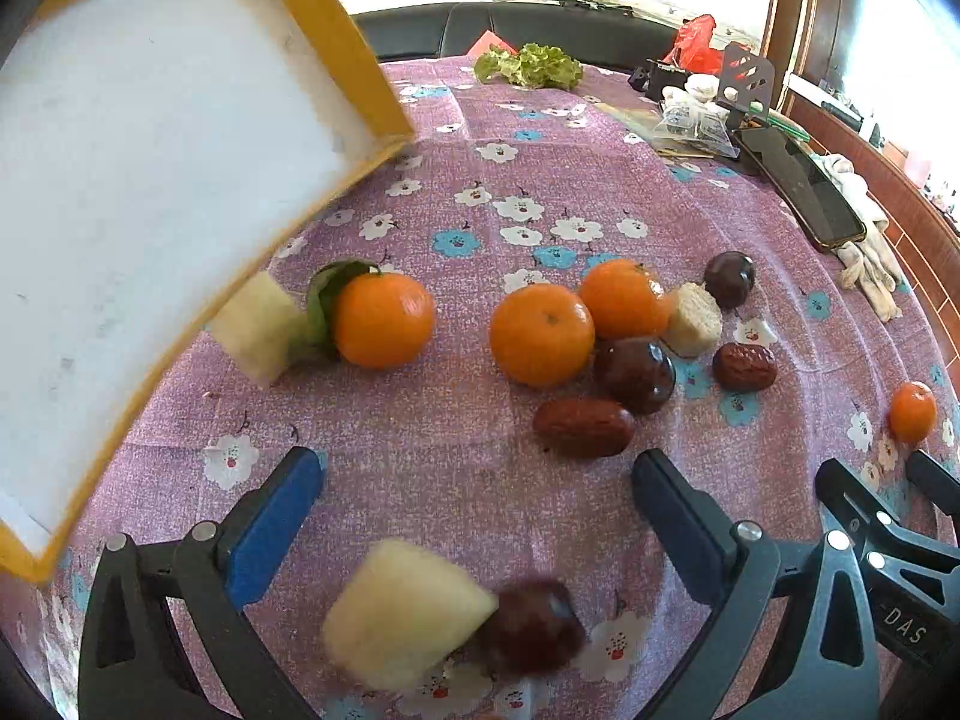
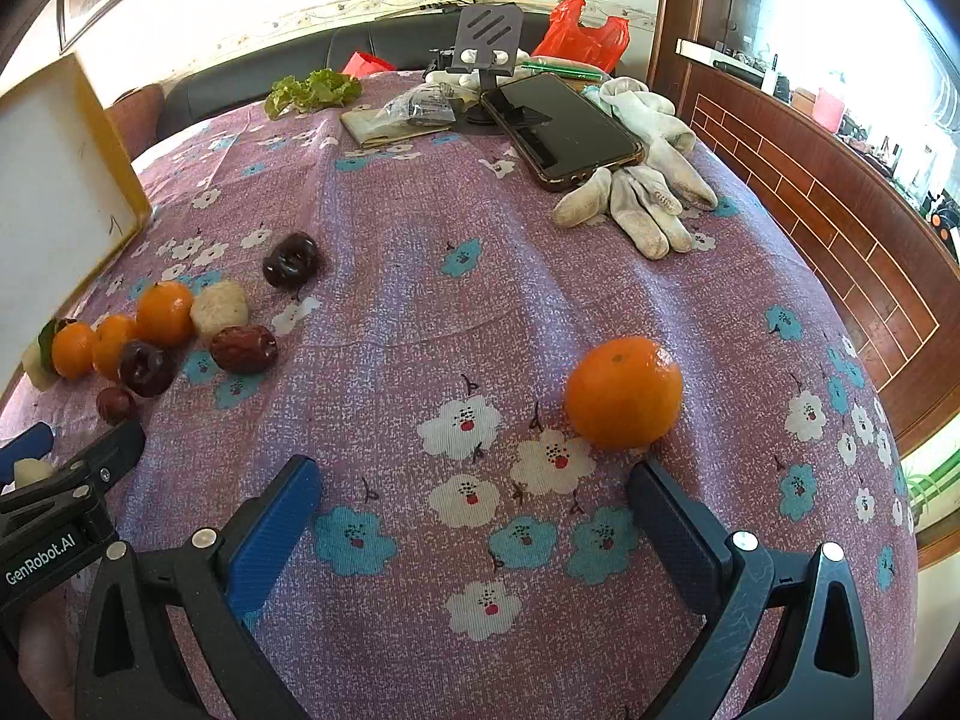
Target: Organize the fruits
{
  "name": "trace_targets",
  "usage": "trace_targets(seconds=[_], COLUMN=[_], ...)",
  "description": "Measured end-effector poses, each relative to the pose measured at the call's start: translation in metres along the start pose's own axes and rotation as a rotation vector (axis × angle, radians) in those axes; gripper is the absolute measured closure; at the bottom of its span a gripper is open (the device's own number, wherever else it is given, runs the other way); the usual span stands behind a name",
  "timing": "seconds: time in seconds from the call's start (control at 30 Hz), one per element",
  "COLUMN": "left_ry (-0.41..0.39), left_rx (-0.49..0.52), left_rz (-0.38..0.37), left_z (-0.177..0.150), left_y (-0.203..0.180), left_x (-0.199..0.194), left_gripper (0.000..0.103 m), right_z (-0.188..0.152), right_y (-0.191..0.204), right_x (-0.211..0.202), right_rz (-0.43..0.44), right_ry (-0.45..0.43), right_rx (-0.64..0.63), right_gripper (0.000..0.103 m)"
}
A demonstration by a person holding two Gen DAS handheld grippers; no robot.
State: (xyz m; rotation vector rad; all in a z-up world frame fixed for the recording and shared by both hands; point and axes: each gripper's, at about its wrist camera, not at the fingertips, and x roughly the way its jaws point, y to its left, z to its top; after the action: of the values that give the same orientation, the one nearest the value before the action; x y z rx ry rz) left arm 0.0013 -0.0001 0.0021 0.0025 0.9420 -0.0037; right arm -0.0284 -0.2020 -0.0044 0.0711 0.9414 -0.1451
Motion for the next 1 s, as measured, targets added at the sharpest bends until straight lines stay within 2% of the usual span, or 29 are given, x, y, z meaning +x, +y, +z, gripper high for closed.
trace_targets(seconds=[1.0], left_ry=[-0.001], left_rx=[0.013], left_rz=[-0.009], left_z=[-0.0013], left_y=[-0.0003], left_x=[0.0018], left_gripper=[0.000], right_z=[0.0000], right_y=[0.0000], right_x=[0.0004], right_rz=[0.000], right_ry=[0.001], right_rx=[0.000], right_gripper=[0.000])
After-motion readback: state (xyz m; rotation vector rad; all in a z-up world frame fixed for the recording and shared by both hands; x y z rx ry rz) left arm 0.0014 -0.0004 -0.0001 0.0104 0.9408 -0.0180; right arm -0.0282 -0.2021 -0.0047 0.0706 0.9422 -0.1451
